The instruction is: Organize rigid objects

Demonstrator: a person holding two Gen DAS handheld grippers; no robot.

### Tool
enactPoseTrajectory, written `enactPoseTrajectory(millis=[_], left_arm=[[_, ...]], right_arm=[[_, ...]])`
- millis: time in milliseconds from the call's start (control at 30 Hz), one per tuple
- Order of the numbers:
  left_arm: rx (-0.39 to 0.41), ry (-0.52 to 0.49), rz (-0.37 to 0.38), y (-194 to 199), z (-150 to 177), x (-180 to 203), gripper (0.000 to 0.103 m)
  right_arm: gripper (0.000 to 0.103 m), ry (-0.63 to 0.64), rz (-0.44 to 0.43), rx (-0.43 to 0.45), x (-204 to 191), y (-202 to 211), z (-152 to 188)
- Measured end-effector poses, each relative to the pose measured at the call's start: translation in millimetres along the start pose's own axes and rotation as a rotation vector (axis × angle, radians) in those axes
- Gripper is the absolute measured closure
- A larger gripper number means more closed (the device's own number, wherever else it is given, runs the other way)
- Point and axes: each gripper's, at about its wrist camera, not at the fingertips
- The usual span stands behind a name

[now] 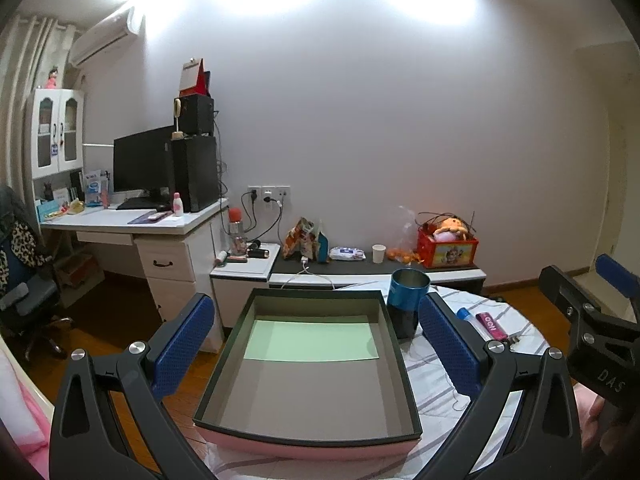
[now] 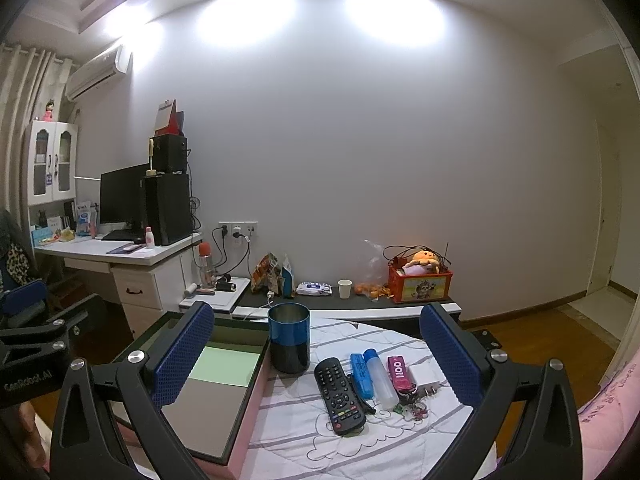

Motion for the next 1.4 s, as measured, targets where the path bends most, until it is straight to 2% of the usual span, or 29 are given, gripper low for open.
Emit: enactPoseTrajectory(millis=[433,633,733,833,933,1233,1333,1400], left_arm=[[-0.072,-0.007,-0.015,-14,9,-8,0.0],[-0.151,0.027,-0.018,-24,18,-28,0.0],[-0.192,0.001,-0.055,-31,27,-35,0.0],[-0.241,0.013,-0.037,-41,35,-46,0.0],[-0.295,0.035,-0.04,-53,44,-58,0.007],[-0.456,0.02,-0.067,-101,77,-81,0.022],[-0.527,0.003,-0.052,-121,92,-83,0.024],[-0.546,-0.023,-0.046,-128,96,-80,0.024]], right_arm=[[0.0,0.005,0.012,-0.038,6,-13,8],[0.0,0.014,0.033,-0.055,8,-18,13],[0.0,0.005,0.039,-0.071,13,-21,16],[0.0,0.006,0.048,-0.088,16,-25,20],[0.0,0.01,0.059,-0.106,17,-29,24],[0.0,0.016,0.082,-0.174,19,-48,43],[0.0,0.016,0.092,-0.199,20,-58,49],[0.0,0.013,0.1,-0.213,22,-64,52]])
Point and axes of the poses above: each gripper's, at about its wrist camera, not at the fingertips, and y roughly against the way its jaws point, x to its right, z to its underside, and after that the axes turned 9 degrees about -y, right-handed
